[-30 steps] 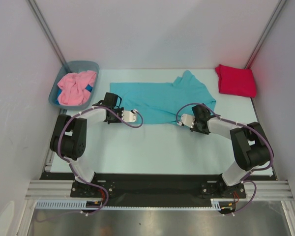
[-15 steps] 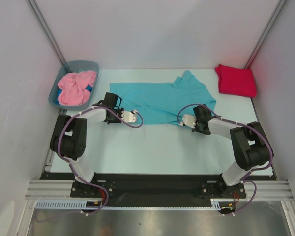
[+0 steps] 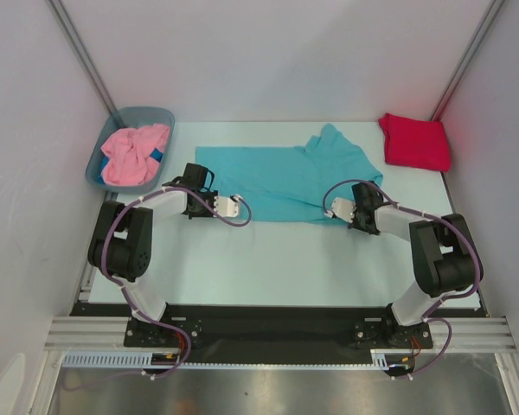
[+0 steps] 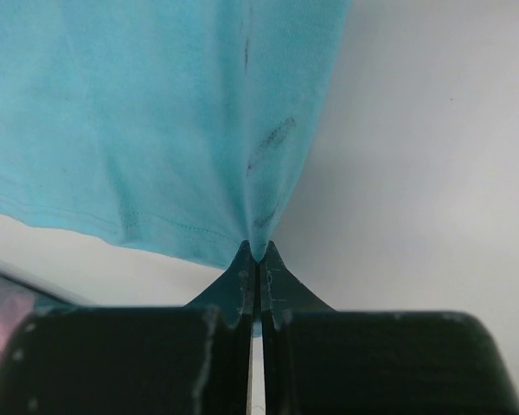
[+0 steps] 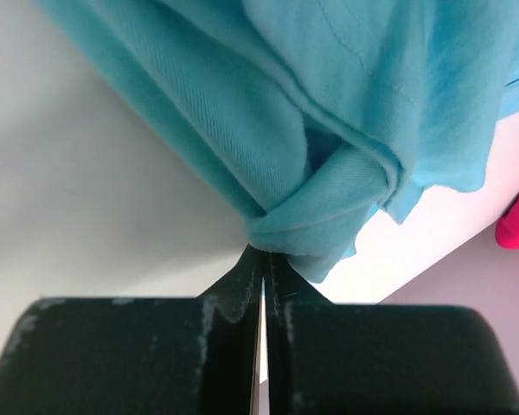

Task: Fold and stack the t-shirts
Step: Fold the tshirt

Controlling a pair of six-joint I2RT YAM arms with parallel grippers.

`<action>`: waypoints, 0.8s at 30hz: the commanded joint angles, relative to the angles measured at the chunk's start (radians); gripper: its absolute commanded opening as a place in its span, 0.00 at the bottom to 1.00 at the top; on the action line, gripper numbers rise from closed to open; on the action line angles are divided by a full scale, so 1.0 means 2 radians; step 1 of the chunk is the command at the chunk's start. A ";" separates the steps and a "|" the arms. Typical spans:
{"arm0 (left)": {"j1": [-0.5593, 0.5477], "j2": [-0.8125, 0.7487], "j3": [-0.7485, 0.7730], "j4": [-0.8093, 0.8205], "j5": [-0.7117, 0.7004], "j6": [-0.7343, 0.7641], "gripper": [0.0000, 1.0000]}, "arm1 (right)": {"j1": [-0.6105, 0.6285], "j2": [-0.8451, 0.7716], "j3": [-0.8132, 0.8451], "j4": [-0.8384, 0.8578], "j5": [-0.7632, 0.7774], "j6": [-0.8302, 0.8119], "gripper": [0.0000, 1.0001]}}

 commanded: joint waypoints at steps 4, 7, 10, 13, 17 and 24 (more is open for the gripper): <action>0.005 -0.014 0.006 -0.009 -0.003 0.023 0.01 | -0.026 0.000 -0.006 -0.009 0.015 -0.023 0.00; 0.007 -0.013 0.007 -0.015 -0.003 0.028 0.00 | -0.035 0.000 -0.007 -0.008 0.016 -0.026 0.00; 0.010 -0.014 0.007 -0.017 -0.007 0.034 0.00 | -0.041 -0.001 -0.009 -0.004 0.016 -0.029 0.00; 0.013 -0.011 0.007 -0.021 -0.010 0.037 0.00 | -0.049 -0.001 -0.013 -0.001 0.018 -0.036 0.00; 0.013 -0.011 0.007 -0.025 -0.010 0.038 0.00 | -0.053 0.003 -0.014 0.004 0.019 -0.039 0.00; 0.017 -0.018 0.014 -0.042 -0.002 0.036 0.76 | -0.053 -0.005 0.004 -0.039 -0.001 -0.036 0.88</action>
